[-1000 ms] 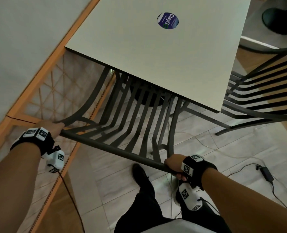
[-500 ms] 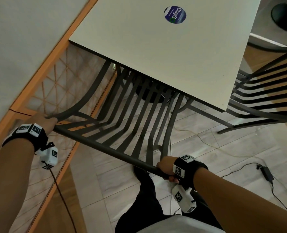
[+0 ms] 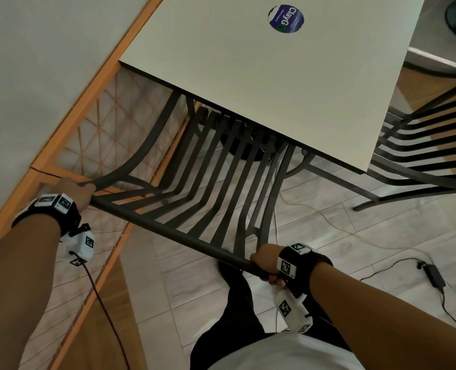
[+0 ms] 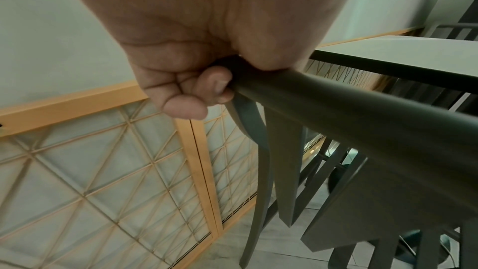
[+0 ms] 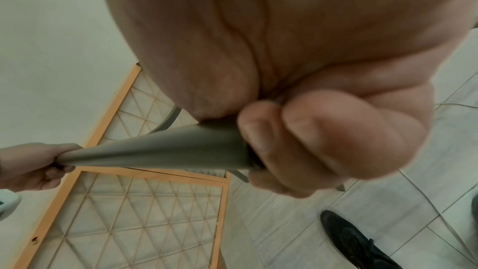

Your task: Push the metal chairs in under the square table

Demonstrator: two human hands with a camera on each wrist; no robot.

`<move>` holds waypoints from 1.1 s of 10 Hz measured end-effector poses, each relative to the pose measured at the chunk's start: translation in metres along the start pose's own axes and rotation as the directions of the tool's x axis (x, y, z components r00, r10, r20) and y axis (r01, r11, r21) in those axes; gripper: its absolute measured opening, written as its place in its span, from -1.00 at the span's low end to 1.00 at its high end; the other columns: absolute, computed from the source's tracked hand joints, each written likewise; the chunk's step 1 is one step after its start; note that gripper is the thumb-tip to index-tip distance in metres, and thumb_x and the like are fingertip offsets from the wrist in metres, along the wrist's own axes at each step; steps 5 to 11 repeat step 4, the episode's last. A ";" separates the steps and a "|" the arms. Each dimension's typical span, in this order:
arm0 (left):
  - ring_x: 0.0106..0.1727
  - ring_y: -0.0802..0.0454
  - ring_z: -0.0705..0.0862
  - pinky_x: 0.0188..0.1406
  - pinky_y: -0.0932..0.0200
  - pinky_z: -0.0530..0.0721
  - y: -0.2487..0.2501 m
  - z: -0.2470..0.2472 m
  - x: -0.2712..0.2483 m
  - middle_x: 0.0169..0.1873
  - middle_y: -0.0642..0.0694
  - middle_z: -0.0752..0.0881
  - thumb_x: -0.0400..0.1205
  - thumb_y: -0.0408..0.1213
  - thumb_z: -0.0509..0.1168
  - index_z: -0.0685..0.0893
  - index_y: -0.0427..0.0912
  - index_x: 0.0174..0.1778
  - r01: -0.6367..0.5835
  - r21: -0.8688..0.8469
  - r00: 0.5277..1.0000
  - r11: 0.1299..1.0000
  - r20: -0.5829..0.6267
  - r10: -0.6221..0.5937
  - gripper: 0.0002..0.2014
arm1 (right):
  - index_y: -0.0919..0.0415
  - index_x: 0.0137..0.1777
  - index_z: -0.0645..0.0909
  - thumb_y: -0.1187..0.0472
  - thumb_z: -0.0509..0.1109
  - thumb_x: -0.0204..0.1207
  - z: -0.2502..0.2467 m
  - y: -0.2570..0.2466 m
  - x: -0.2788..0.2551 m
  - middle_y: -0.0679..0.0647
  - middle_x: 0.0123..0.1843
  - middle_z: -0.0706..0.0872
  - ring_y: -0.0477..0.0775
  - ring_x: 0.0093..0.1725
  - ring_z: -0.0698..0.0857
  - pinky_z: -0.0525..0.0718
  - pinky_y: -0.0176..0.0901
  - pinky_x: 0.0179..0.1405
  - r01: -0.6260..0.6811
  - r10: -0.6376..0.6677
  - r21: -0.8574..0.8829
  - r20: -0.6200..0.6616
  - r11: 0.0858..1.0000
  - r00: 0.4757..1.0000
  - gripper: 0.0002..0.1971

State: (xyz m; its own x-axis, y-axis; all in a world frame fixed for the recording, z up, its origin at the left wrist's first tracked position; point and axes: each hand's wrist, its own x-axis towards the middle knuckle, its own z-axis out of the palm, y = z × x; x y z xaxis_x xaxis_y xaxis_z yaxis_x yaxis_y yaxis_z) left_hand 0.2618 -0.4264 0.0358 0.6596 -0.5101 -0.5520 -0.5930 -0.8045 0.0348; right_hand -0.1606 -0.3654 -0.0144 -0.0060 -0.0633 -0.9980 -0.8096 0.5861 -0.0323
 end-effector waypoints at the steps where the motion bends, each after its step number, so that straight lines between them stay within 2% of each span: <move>1: -0.33 -0.20 0.49 -0.24 -0.05 0.49 0.000 0.001 -0.007 -0.11 -0.27 0.47 0.70 -0.03 0.21 0.50 -0.32 0.38 -0.006 -0.018 0.999 1.000 -0.032 0.005 -0.53 | 0.27 -0.20 0.59 0.05 0.14 0.60 0.001 -0.001 -0.001 0.16 -0.43 0.62 0.01 -0.70 0.44 0.47 -0.29 -0.66 0.007 -0.007 -0.001 -0.031 1.000 0.999 -0.67; 2: -0.14 -0.24 0.51 -0.14 -0.08 0.47 -0.004 0.006 -0.013 0.02 -0.26 0.44 0.72 0.03 0.19 0.47 -0.33 0.46 -0.045 -0.079 0.997 0.996 -0.066 0.040 -0.46 | 0.24 -0.19 0.60 -0.04 0.16 0.59 0.002 0.002 -0.001 0.14 -0.42 0.65 0.02 -0.69 0.47 0.49 -0.31 -0.64 0.029 -0.030 -0.020 -0.052 0.999 0.998 -0.63; 3: 0.02 -0.39 0.61 -0.13 -0.11 0.53 -0.008 0.004 -0.022 0.13 -0.36 0.62 0.70 0.09 0.18 0.50 -0.35 0.40 -0.037 -0.216 0.985 0.976 -0.171 -0.001 -0.43 | 0.19 -0.15 0.65 -0.27 0.16 0.54 -0.005 0.009 0.002 0.08 -0.47 0.71 0.00 -0.68 0.53 0.56 -0.30 -0.56 0.056 -0.058 -0.022 -0.108 0.998 0.992 -0.48; 4: 0.01 -0.40 0.67 -0.10 -0.16 0.59 -0.027 0.025 -0.029 0.00 -0.36 0.70 0.71 0.08 0.15 0.54 -0.30 0.25 -0.055 -0.430 0.979 0.901 -0.199 -0.035 -0.53 | 0.12 0.02 0.60 -0.39 0.14 0.51 -0.016 0.020 -0.005 0.09 -0.34 0.80 0.02 -0.55 0.64 0.65 -0.25 -0.51 0.127 -0.133 -0.046 -0.186 0.991 0.973 -0.44; 11: 0.01 -0.40 0.67 -0.10 -0.16 0.59 -0.027 0.025 -0.029 0.00 -0.36 0.70 0.71 0.08 0.15 0.54 -0.30 0.25 -0.055 -0.430 0.979 0.901 -0.199 -0.035 -0.53 | 0.12 0.02 0.60 -0.39 0.14 0.51 -0.016 0.020 -0.005 0.09 -0.34 0.80 0.02 -0.55 0.64 0.65 -0.25 -0.51 0.127 -0.133 -0.046 -0.186 0.991 0.973 -0.44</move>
